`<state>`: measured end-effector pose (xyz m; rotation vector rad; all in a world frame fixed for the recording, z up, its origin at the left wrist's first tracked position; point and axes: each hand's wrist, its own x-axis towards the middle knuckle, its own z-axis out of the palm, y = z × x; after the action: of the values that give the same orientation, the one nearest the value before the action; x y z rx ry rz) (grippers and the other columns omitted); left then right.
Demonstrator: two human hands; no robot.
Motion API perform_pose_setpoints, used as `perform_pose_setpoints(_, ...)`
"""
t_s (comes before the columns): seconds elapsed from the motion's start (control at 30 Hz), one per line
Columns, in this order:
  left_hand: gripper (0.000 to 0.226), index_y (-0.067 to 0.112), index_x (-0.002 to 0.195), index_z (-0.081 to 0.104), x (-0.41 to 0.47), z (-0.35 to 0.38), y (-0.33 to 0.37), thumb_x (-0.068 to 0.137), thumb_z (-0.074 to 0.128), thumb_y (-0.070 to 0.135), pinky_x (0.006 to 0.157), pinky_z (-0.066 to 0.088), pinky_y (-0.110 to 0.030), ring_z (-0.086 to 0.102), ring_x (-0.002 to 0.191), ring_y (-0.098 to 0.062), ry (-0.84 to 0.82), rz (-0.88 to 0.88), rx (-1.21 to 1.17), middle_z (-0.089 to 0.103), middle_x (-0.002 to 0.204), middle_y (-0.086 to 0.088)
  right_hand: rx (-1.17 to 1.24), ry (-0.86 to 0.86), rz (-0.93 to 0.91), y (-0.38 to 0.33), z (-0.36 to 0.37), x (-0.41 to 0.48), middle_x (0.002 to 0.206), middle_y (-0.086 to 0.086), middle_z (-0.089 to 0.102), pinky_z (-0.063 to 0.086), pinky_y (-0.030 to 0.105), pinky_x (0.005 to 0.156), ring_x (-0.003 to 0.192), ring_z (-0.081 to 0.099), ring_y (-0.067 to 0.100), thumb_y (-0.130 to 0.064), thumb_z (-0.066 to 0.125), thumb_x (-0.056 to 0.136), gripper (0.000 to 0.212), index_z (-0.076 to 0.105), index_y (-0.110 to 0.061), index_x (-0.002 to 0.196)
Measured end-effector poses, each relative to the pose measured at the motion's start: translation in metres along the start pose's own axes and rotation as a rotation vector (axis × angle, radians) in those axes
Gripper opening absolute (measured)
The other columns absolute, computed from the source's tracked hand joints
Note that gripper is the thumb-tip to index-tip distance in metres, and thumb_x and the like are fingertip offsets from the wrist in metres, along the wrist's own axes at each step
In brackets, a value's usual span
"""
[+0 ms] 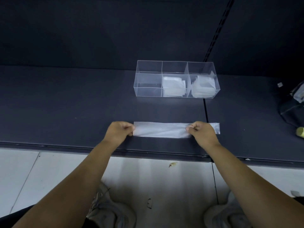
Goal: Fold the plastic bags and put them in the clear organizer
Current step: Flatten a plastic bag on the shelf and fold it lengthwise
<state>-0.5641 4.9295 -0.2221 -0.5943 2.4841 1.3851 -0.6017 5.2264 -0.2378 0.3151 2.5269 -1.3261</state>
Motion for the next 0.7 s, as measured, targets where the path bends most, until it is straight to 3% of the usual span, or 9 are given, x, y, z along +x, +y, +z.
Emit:
perform_pose_setpoints(0.07,0.019,0.023,0.073,0.070,0.002,0.003,0.001,0.089,0.062,0.017,0.072,0.046,-0.023,0.066,0.068,-0.010,0.031,-0.052,0.027,0.071,0.069,0.002,-0.039,0.035,0.018,-0.001,0.004,0.003,0.081,0.001,0.070,0.044,0.022,0.067,0.080,0.063,0.016,-0.021,0.066,0.088,0.009,0.067,-0.014,0.084)
perform_pose_setpoints(0.13,0.016,0.017,0.082,0.072,-0.001,0.011,0.007,0.089,0.058,0.012,0.077,0.049,-0.029,0.067,0.081,-0.023,0.204,-0.047,0.162,0.072,0.083,-0.004,-0.063,0.048,0.025,-0.002,0.007,0.005,0.081,0.005,0.071,0.048,0.028,0.074,0.083,0.065,0.020,-0.022,0.066,0.088,0.011,0.069,-0.012,0.083)
perform_pose_setpoints(0.2,0.019,0.008,0.096,0.071,-0.011,0.025,0.016,0.085,0.057,0.001,0.081,0.048,-0.038,0.061,0.088,-0.037,0.475,0.178,0.360,0.069,0.094,-0.014,-0.061,0.047,0.027,-0.004,0.009,0.006,0.080,0.006,0.071,0.051,0.030,0.078,0.083,0.066,0.021,-0.021,0.066,0.088,0.014,0.070,-0.009,0.081)
perform_pose_setpoints(0.23,0.024,0.005,0.098,0.070,-0.018,0.037,0.021,0.081,0.058,-0.004,0.081,0.049,-0.041,0.060,0.087,-0.039,0.511,0.341,0.429,0.067,0.096,-0.017,-0.060,0.049,0.023,-0.005,0.011,0.007,0.079,0.006,0.071,0.052,0.030,0.078,0.083,0.066,0.022,-0.021,0.066,0.088,0.016,0.071,-0.008,0.080)
perform_pose_setpoints(0.3,0.031,0.003,0.109,0.067,-0.031,0.067,0.027,0.079,0.061,-0.003,0.091,0.049,-0.045,0.061,0.098,-0.040,0.388,0.629,0.540,0.065,0.108,-0.019,-0.089,0.070,0.001,-0.008,0.014,0.007,0.079,0.005,0.071,0.052,0.030,0.074,0.079,0.066,0.021,-0.021,0.067,0.088,0.016,0.071,-0.009,0.079)
perform_pose_setpoints(0.33,0.036,0.004,0.122,0.061,-0.036,0.082,0.027,0.086,0.060,0.007,0.103,0.041,-0.046,0.055,0.117,-0.039,0.264,0.673,0.596,0.059,0.126,-0.019,-0.116,0.092,-0.018,-0.010,0.015,0.007,0.078,0.003,0.071,0.051,0.029,0.070,0.076,0.065,0.020,-0.022,0.067,0.088,0.016,0.071,-0.010,0.078)
perform_pose_setpoints(0.4,0.056,0.010,0.149,0.029,-0.040,0.104,0.021,0.101,0.037,0.036,0.120,0.007,-0.043,0.016,0.146,-0.028,0.053,0.602,0.739,0.024,0.157,-0.011,-0.160,0.135,-0.058,-0.012,0.017,0.008,0.075,0.000,0.070,0.049,0.028,0.064,0.071,0.063,0.017,-0.024,0.067,0.088,0.016,0.069,-0.013,0.077)
perform_pose_setpoints(0.5,0.070,0.018,0.152,-0.006,-0.034,0.116,0.006,0.097,0.011,0.057,0.115,-0.016,-0.040,-0.016,0.146,-0.023,-0.002,0.488,0.913,-0.010,0.161,-0.004,-0.191,0.155,-0.093,-0.014,0.020,0.011,0.075,-0.002,0.066,0.044,0.026,0.062,0.069,0.059,0.016,-0.025,0.067,0.088,0.016,0.066,-0.013,0.077)
perform_pose_setpoints(0.7,0.083,0.024,0.151,-0.015,-0.029,0.110,-0.007,0.080,-0.016,0.067,0.115,-0.014,-0.046,-0.019,0.145,-0.029,0.035,0.353,0.964,-0.018,0.159,-0.005,-0.260,0.176,-0.077,-0.012,0.023,0.016,0.072,-0.002,0.062,0.047,0.029,0.061,0.072,0.060,0.020,-0.030,0.067,0.087,0.019,0.061,-0.015,0.076)
